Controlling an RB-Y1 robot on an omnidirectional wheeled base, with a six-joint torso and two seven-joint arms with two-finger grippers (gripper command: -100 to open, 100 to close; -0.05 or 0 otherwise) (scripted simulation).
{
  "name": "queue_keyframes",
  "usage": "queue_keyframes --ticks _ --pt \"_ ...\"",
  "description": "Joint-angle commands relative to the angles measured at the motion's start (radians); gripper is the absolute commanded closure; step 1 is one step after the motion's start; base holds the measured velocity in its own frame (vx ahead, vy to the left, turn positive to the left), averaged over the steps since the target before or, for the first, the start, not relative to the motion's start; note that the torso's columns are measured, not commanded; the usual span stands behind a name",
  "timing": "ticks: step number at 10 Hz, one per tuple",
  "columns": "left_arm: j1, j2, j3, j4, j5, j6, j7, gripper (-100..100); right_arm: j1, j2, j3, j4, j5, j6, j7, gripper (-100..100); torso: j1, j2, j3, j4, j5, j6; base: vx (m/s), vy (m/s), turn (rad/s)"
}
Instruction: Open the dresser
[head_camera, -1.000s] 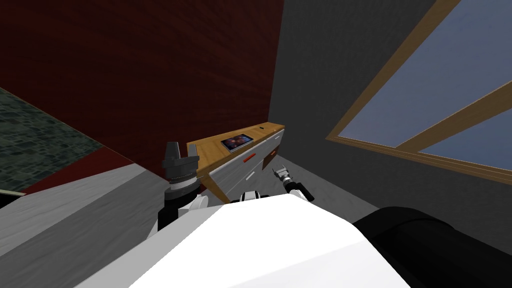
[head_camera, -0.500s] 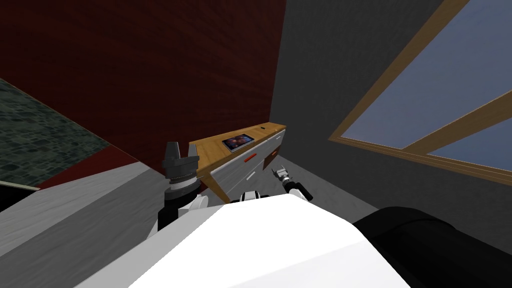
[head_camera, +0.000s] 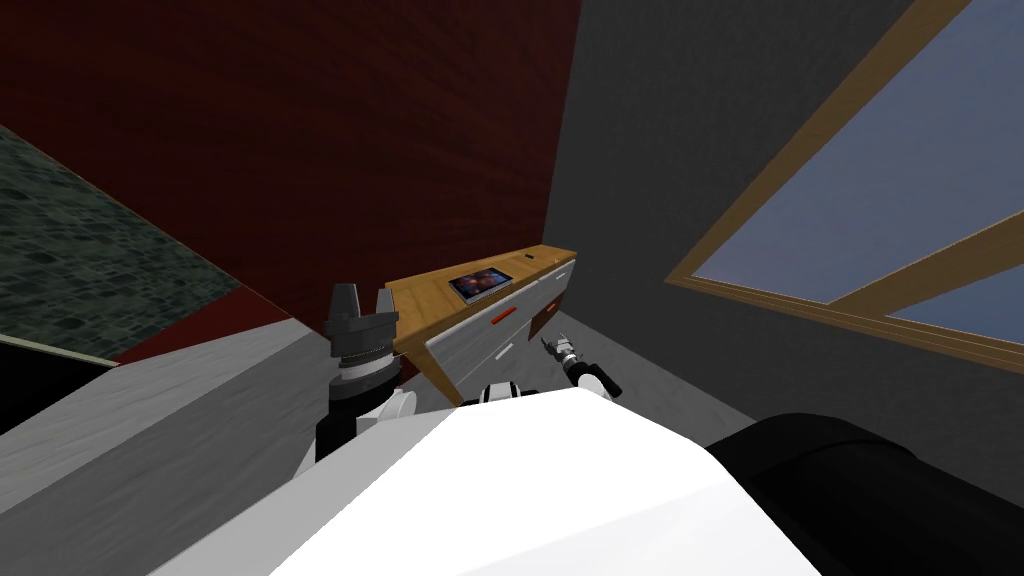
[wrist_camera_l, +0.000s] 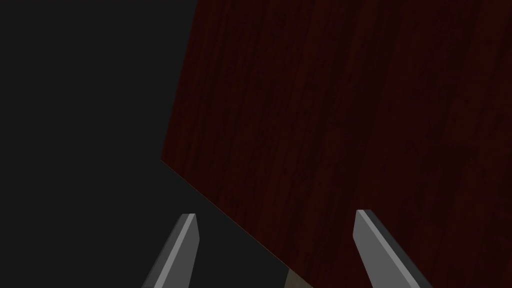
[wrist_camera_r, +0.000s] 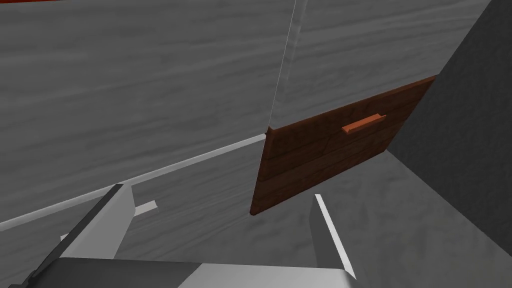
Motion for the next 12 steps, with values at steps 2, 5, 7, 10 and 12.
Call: queue_keyframes --ticks 2,5,7,10,12 --pt "0.0 0.0 0.0 0.0 0.0 0.0 0.0 0 -0.039 0.0 -0.029 0.05 -0.101 0.072 -0.055 -100 0.0 0.0 0.0 0.0 0.0 0.0 0.01 0.029 0.103" --pt "0.0 0.0 0.0 0.0 0.0 0.0 0.0 0 -0.062 -0.005 -0.044 0.082 -0.17 0.111 -0.086 -100 -0.001 0.001 0.0 0.0 0.0 0.0 0.004 0.017 0.05" --pt "0.0 0.0 0.0 0.0 0.0 0.0 0.0 0 -0.074 -0.007 -0.052 0.099 -0.211 0.132 -0.102 -100 -0.001 0.0 0.0 0.0 0.0 0.0 0.006 0.008 0.055" --pt "0.0 0.0 0.0 0.0 0.0 0.0 0.0 0 -0.1 -0.012 -0.068 0.135 -0.283 0.173 -0.135 -100 0.0 0.0 0.0 0.0 0.0 0.0 0.003 0.004 0.053" --pt "0.0 0.0 0.0 0.0 0.0 0.0 0.0 0 -0.126 -0.017 -0.085 0.174 -0.351 0.216 -0.168 -100 -0.001 0.0 0.0 0.0 0.0 0.0 0.001 0.004 0.063"
